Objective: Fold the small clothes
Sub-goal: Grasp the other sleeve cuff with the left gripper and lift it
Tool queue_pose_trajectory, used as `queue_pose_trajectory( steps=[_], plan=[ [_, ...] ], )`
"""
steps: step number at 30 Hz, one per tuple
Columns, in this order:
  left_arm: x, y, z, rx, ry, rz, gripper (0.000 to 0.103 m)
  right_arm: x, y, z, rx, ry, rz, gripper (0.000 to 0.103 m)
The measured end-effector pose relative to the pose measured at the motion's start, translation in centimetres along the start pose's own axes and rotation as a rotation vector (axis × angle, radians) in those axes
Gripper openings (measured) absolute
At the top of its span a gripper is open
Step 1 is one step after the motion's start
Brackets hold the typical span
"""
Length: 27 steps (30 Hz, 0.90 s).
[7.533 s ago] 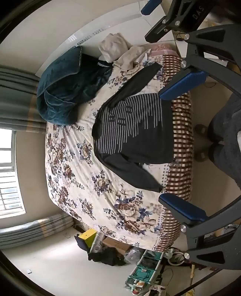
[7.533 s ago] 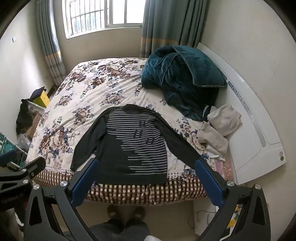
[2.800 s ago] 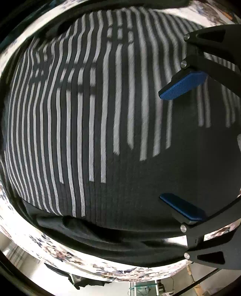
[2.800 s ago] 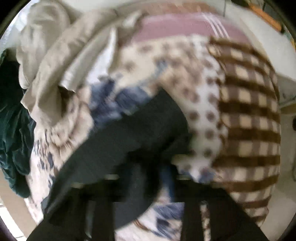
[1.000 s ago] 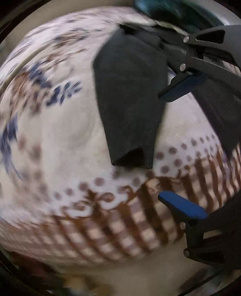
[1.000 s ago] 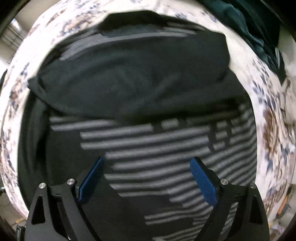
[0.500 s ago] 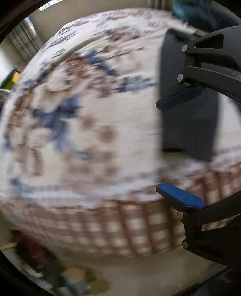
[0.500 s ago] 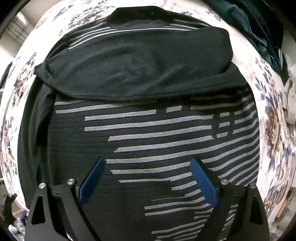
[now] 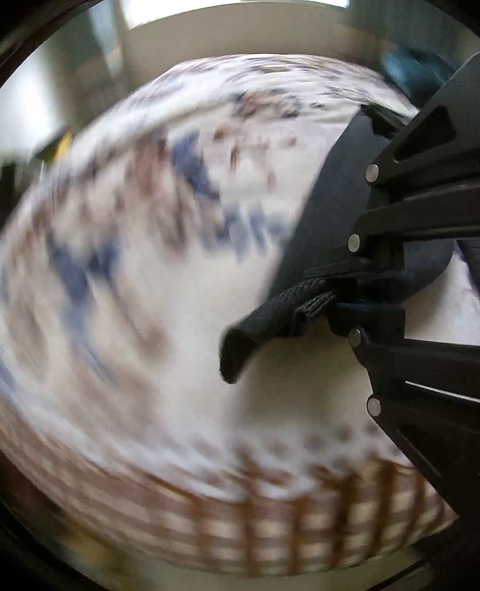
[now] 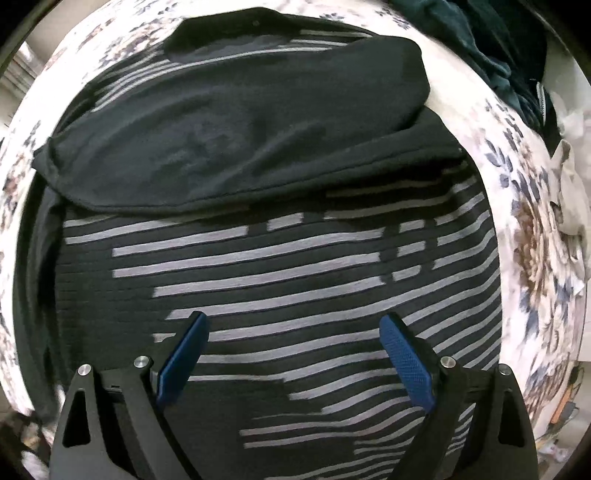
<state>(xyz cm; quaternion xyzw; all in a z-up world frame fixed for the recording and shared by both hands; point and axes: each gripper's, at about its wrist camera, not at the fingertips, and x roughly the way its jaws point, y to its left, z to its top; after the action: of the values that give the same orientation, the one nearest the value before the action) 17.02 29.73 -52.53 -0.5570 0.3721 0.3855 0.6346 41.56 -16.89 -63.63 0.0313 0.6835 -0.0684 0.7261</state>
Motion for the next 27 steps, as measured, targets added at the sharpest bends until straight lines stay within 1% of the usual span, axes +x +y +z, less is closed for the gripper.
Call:
queue_pose_trajectory(
  steps=[1,2,3,5,6,7,9,10,12,13,15,16,18,19,20,21,22,23,24,25,26,27],
  plan=[
    [-0.8,-3.3,0.2,0.130,-0.040,-0.005,0.007,0.2,-0.3,0.0,0.004,0.002,-0.004,0.095],
    [-1.5,-5.3,0.1,0.217,-0.068,-0.010,0.007,0.4,-0.8,0.0,0.015,0.001,-0.007,0.095],
    [-2.2,-7.5,-0.4,0.304,-0.094,-0.024,0.007,0.8,-0.6,0.7,0.026,0.002,-0.009,0.095],
    [-2.7,-13.6,-2.5,0.488,-0.124,-0.073,0.007,1.2,-1.2,1.1,0.043,0.005,-0.007,0.095],
    [-3.0,-15.6,-3.7,0.550,-0.123,-0.105,0.007,1.4,-1.7,1.4,0.058,0.004,-0.008,0.095],
    [-2.9,-18.4,-5.1,0.611,-0.117,-0.143,0.007,1.6,-2.3,1.4,0.077,0.005,-0.009,0.095],
    [-2.3,-24.5,-9.7,0.741,-0.088,-0.228,0.007,2.0,-3.8,1.4,0.117,0.015,-0.005,0.095],
    [-2.2,-26.1,-11.4,0.779,-0.075,-0.257,0.007,2.2,-4.4,1.6,0.134,0.020,-0.001,0.095],
    [-1.3,-31.4,-17.8,0.911,-0.011,-0.346,0.008,2.5,-6.0,1.7,0.168,0.026,0.005,0.095],
    [-1.5,-32.1,-19.7,0.949,0.006,-0.365,0.008,2.5,-6.9,1.8,0.184,0.025,0.003,0.095],
    [-0.4,-35.1,-26.6,1.060,0.090,-0.423,0.008,2.5,-8.4,2.1,0.208,0.019,-0.006,0.095],
    [0.0,-36.1,-29.3,1.100,0.127,-0.435,0.008,2.5,-9.5,2.3,0.223,0.016,-0.013,0.095],
    [1.2,-36.8,-33.8,1.165,0.213,-0.443,0.008,2.4,-11.4,2.8,0.249,0.012,-0.026,0.095],
    [1.8,-37.0,-37.0,1.203,0.269,-0.442,0.009,2.3,-12.2,3.1,0.256,0.010,-0.031,0.095],
    [1.9,-36.7,-38.7,1.226,0.307,-0.443,0.012,2.2,-13.2,3.4,0.264,0.008,-0.039,0.095],
    [2.2,-36.6,-40.2,1.250,0.348,-0.444,0.012,2.0,-14.0,3.6,0.271,0.005,-0.042,0.095],
    [2.2,-36.6,-41.7,1.289,0.379,-0.435,0.019,1.9,-14.7,3.9,0.277,0.002,-0.040,0.095],
    [1.8,-36.2,-43.2,1.341,0.384,-0.419,0.037,1.9,-15.5,4.3,0.281,0.000,-0.034,0.095],
    [1.2,-35.5,-43.9,1.376,0.380,-0.412,0.047,1.8,-16.2,4.7,0.288,-0.002,-0.021,0.095],
    [0.6,-35.0,-43.8,1.404,0.370,-0.419,0.071,1.7,-17.2,5.0,0.293,-0.003,-0.004,0.095],
    [0.1,-34.7,-43.2,1.411,0.354,-0.418,0.090,1.6,-17.8,5.4,0.296,-0.003,0.004,0.095],
    [-0.5,-34.1,-41.9,1.417,0.327,-0.403,0.093,1.4,-18.6,5.8,0.302,-0.005,0.014,0.095]
  ],
)
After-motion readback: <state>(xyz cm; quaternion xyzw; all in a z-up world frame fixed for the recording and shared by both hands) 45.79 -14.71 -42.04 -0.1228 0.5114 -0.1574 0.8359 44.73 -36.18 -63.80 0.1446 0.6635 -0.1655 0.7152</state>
